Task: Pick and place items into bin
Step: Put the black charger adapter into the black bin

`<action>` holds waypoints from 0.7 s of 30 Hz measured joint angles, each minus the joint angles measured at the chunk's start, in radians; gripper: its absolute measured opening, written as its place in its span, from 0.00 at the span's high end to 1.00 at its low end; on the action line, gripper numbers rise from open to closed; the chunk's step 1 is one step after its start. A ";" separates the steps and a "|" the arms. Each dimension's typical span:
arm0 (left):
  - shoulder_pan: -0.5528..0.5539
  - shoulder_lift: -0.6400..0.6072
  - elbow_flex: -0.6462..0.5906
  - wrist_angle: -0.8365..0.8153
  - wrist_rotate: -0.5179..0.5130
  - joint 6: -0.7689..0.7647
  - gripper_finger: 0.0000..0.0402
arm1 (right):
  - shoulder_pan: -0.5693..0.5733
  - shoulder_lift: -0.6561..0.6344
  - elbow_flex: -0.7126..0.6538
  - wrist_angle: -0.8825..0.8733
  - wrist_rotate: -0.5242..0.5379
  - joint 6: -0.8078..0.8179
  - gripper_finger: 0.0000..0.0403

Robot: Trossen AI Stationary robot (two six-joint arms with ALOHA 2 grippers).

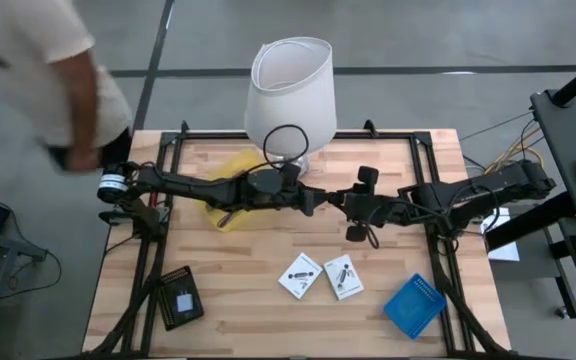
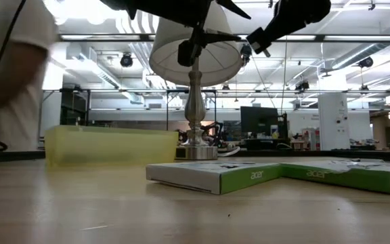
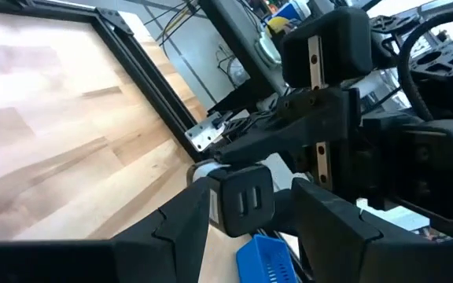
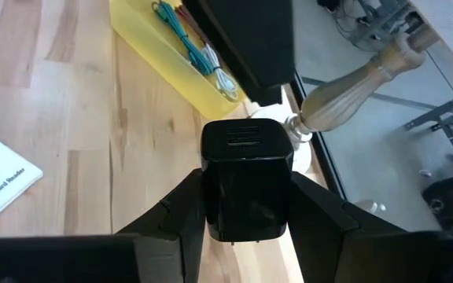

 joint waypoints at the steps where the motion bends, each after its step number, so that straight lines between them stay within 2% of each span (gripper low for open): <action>1: 0.000 0.000 0.000 0.000 -0.001 0.004 0.59 | 0.000 0.002 0.000 0.000 0.002 0.000 0.68; 9: 0.000 0.008 -0.006 0.007 -0.001 0.006 0.59 | -0.007 0.002 0.000 0.090 0.002 -0.056 0.68; 21: -0.002 0.010 -0.001 0.005 0.036 0.005 0.59 | -0.032 0.017 0.010 0.110 -0.001 -0.096 0.68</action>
